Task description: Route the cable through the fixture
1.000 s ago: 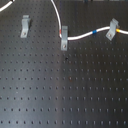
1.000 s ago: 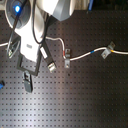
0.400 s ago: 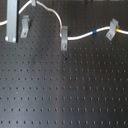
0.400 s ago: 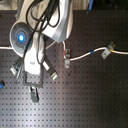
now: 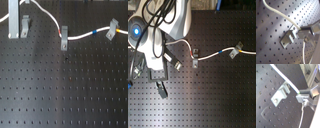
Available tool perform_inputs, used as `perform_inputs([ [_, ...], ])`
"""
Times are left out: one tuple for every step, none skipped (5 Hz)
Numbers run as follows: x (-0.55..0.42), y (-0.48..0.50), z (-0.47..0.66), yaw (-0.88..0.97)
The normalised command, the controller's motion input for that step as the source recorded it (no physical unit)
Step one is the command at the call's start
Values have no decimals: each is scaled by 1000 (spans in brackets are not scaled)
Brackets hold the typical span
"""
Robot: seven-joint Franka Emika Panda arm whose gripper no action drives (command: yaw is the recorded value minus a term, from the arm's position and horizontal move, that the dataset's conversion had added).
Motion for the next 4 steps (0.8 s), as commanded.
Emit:
perform_inputs([
  [-335, 270, 337, -268],
  [-416, 219, 368, -231],
  [-413, -25, 222, -111],
  [-302, -212, 61, -66],
])
